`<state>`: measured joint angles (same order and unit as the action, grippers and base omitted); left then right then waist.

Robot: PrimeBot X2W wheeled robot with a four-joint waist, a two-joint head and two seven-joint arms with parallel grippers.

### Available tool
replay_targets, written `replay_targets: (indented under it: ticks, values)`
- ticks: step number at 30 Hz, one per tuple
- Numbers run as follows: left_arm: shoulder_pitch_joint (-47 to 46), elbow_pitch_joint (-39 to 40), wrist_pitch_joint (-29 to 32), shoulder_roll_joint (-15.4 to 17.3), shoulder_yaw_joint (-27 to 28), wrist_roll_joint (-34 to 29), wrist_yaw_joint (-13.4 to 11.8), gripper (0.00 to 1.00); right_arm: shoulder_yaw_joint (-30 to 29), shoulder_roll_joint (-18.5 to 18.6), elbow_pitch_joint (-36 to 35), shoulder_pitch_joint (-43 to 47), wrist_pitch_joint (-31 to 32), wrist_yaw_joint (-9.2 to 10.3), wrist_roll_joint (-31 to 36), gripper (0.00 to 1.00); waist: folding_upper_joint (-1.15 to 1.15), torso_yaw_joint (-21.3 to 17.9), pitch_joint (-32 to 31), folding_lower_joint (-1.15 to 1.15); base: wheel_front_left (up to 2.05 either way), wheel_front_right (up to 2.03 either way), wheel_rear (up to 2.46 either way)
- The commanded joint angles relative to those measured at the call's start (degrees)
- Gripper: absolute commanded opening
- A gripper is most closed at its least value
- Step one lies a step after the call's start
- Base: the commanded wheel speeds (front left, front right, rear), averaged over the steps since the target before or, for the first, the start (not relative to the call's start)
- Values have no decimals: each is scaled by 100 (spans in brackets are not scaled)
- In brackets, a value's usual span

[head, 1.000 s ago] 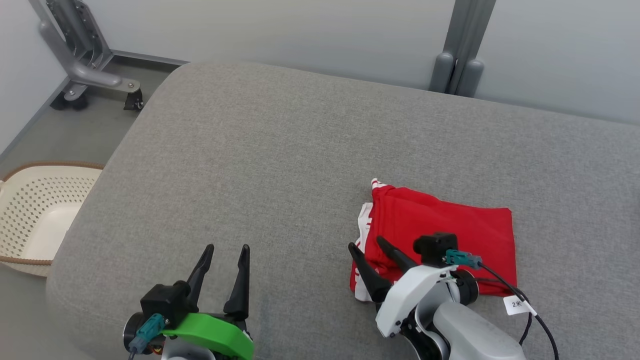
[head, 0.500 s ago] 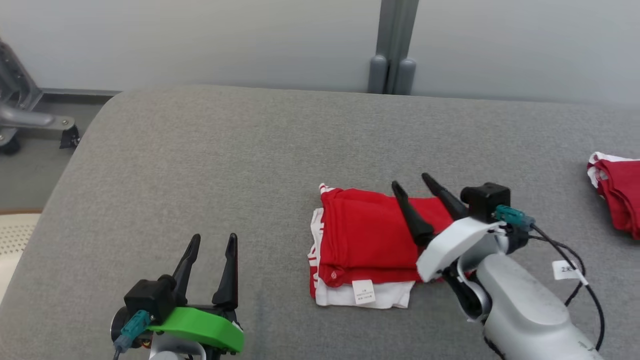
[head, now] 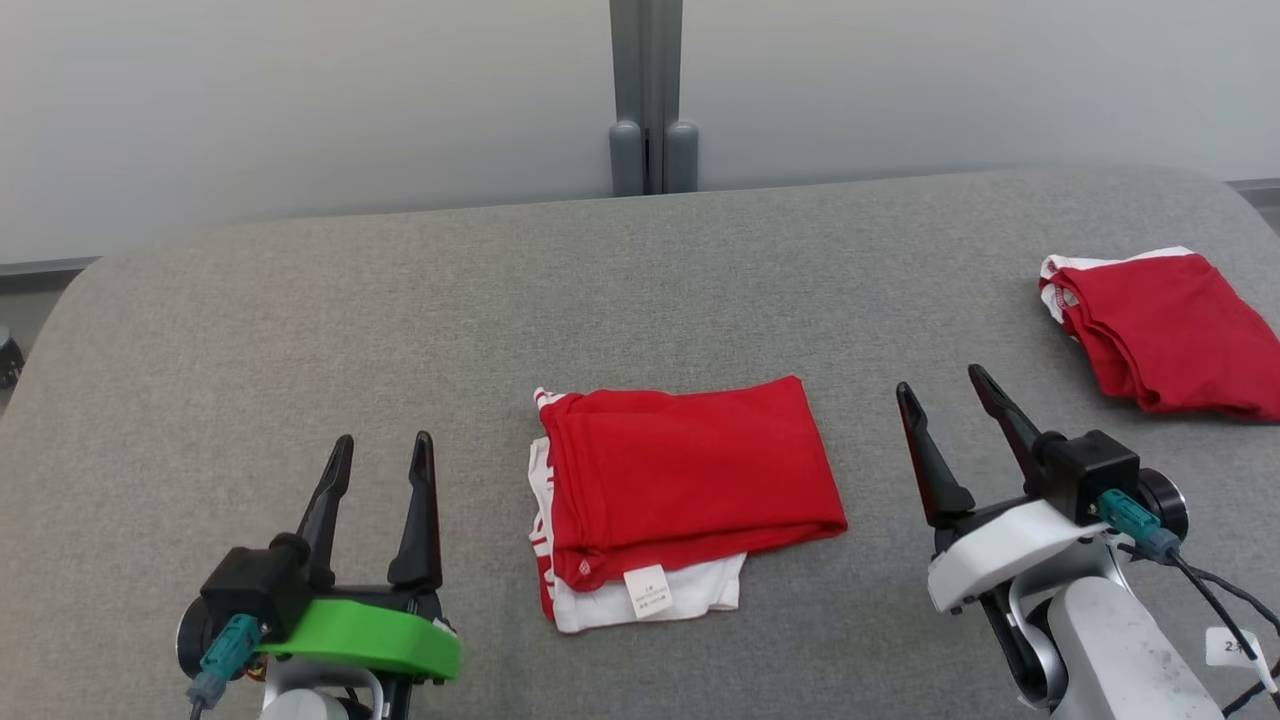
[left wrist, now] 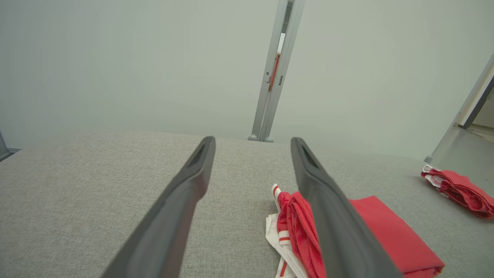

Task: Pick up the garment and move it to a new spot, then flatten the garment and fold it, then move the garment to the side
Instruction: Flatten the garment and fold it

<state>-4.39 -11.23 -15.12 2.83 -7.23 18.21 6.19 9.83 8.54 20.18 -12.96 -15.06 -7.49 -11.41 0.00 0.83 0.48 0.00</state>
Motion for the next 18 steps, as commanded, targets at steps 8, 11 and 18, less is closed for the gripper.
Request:
replay_targets:
  ticks: [8,11,18]
  values:
    - [295,-97,1,17,21,-349,-88,100,-471,-306,-366,447,-12,0,377,100,0,-172,-21,0,0,0,0]
    - [318,-101,2,17,34,-360,-109,100,-514,-367,-396,472,-12,0,416,100,0,-181,-19,0,0,0,0]
    - [206,-111,2,17,-50,-325,-82,100,-557,-435,-364,444,-12,0,485,100,0,-116,68,0,0,0,0]
